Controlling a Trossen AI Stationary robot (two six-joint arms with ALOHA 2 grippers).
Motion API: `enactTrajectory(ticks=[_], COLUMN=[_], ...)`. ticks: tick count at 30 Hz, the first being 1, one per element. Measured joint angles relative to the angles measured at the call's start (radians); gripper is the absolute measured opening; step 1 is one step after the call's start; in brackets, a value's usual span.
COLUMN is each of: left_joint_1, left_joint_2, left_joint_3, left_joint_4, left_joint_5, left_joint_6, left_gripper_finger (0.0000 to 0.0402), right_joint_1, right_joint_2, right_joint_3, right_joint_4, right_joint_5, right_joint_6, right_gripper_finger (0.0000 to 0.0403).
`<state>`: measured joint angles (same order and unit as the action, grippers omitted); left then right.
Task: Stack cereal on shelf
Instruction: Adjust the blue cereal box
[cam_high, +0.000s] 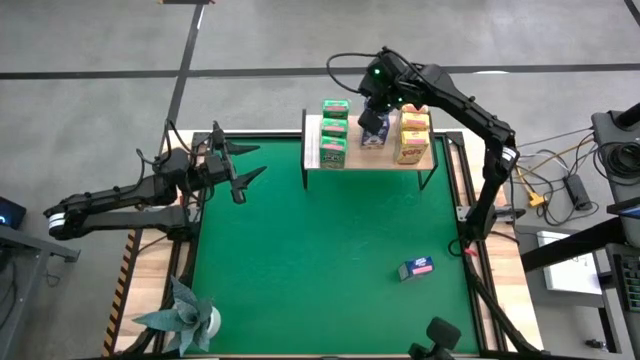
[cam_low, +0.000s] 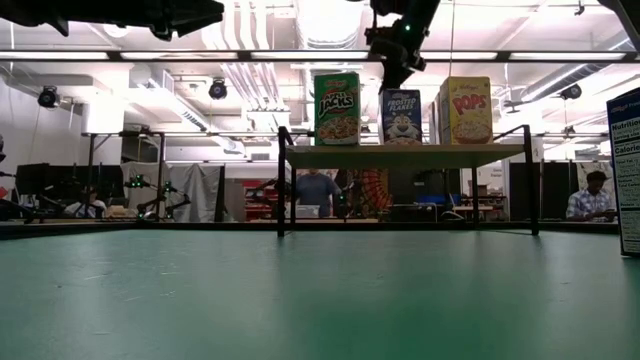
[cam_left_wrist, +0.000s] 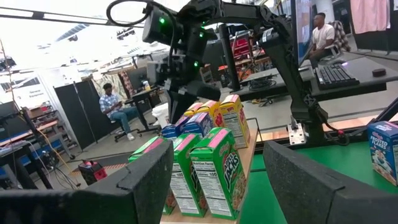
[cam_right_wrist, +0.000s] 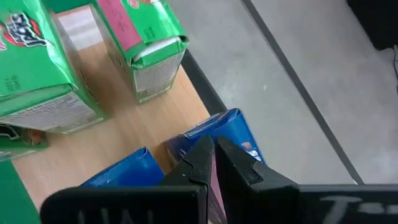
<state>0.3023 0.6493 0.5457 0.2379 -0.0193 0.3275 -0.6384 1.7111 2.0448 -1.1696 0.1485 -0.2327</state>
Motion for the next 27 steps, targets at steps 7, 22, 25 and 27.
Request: enactTrajectory(ticks=[7,22,25,27], left_joint_1=[0.000,0.000,0.000,0.000], left_joint_2=[0.000,0.000,0.000,0.000], left_joint_3=[0.000,0.000,0.000,0.000], left_joint_4=[0.000,0.000,0.000,0.000], left_joint_5=[0.000,0.000,0.000,0.000], left_joint_6=[0.000,0.000,0.000,0.000], left_gripper_finger=[0.0233,0.0233,0.0233,0.0233], right_joint_1=[0.001,0.003,0.003,0.003], right_joint_2=[0.000,-0.013,-0.024,-0.032], right_joint_3=[-0.039,-0.042,-0.042,-0.039], right_joint_4=[0.049,0.051,0.051,0.049], right_joint_5=[0.000,0.006,0.009,0.009], right_joint_6=[0.004,0.005,0.009,0.009], right_gripper_finger=[0.0013,0.0013,0.0013,0.0013])
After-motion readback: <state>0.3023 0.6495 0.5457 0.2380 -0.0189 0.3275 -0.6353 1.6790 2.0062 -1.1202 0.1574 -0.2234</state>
